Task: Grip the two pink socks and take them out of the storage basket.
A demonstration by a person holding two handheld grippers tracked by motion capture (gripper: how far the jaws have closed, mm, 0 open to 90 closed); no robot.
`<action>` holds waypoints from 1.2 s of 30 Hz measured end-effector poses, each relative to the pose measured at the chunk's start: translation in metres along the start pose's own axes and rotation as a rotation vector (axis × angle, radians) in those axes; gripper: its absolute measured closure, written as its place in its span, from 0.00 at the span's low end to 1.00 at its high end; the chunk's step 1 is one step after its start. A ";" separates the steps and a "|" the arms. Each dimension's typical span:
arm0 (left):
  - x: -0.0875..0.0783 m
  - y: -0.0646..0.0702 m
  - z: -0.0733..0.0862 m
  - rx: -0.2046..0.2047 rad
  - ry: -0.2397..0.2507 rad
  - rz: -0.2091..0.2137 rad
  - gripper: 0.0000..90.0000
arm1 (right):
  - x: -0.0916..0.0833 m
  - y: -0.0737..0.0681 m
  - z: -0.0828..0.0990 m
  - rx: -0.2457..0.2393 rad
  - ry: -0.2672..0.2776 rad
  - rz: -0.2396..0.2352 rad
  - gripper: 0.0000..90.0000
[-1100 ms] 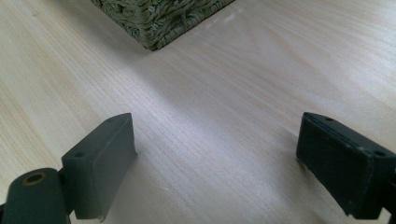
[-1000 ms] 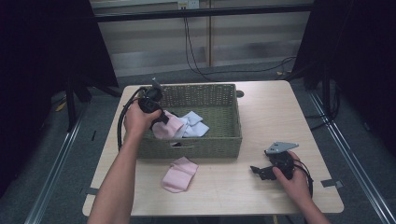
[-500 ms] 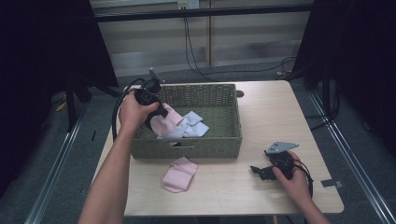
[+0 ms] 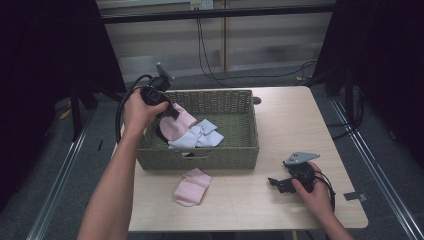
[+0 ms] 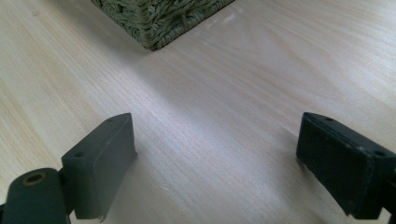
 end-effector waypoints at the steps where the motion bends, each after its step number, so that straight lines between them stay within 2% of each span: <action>1: -0.001 0.000 0.000 -0.004 0.000 0.000 0.96 | 0.000 0.000 0.000 0.002 -0.001 0.000 0.12; 7: -0.011 0.004 -0.001 0.007 -0.005 -0.006 0.96 | 0.000 0.000 0.000 0.000 0.000 0.000 0.12; 10: -0.014 0.009 -0.001 0.004 0.002 0.003 0.96 | 0.000 0.000 0.000 0.000 0.000 0.000 0.12; 14: -0.018 0.014 -0.001 0.019 -0.002 0.007 0.96 | 0.000 0.000 0.000 0.000 0.000 0.000 0.12; 28: -0.024 0.033 0.005 0.078 0.003 0.023 0.96 | 0.000 0.000 0.000 0.000 0.000 0.000 0.12; 36: -0.021 0.039 0.014 0.087 0.007 0.044 0.96 | 0.000 0.000 0.000 0.000 0.000 0.000 0.12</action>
Point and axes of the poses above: each handheld gripper's, and its own axes: x roughly forward along the jaws, z roughly out of its underside, y roughly to its right, the point moved 2 cm from there along x, roughly forward along the jaws, and after that the axes turned 9 degrees about z, right-handed, at the moved point
